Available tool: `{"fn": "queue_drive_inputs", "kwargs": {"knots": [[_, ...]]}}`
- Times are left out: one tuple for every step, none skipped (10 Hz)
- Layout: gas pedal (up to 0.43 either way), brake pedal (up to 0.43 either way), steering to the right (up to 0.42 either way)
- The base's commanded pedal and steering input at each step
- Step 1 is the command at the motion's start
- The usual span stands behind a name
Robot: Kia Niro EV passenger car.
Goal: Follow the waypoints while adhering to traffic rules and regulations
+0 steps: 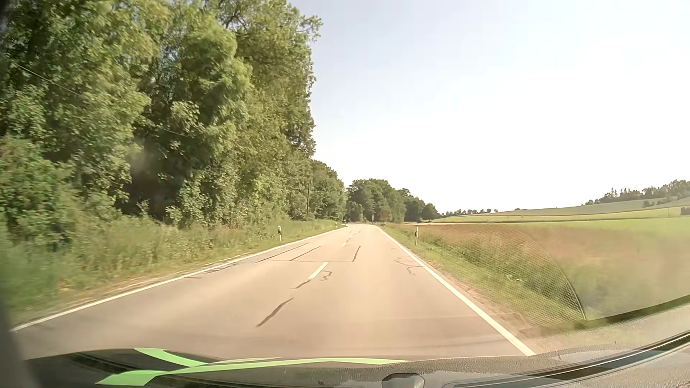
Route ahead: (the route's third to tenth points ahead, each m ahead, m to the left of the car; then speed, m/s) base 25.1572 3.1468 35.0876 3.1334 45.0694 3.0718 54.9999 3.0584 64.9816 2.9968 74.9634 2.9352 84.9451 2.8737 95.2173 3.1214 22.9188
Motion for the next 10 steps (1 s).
{"fn": "queue_drive_inputs", "kwargs": {"knots": [[0.339,0.0,0.001],[0.331,0.0,0.0],[0.299,0.0,0.0],[0.26,0.0,0.0],[0.26,0.0,0.0],[0.26,0.0,0.0],[0.26,0.0,0.0],[0.268,0.0,-0.001],[0.28,0.0,-0.001],[0.28,0.0,-0.001]]}}
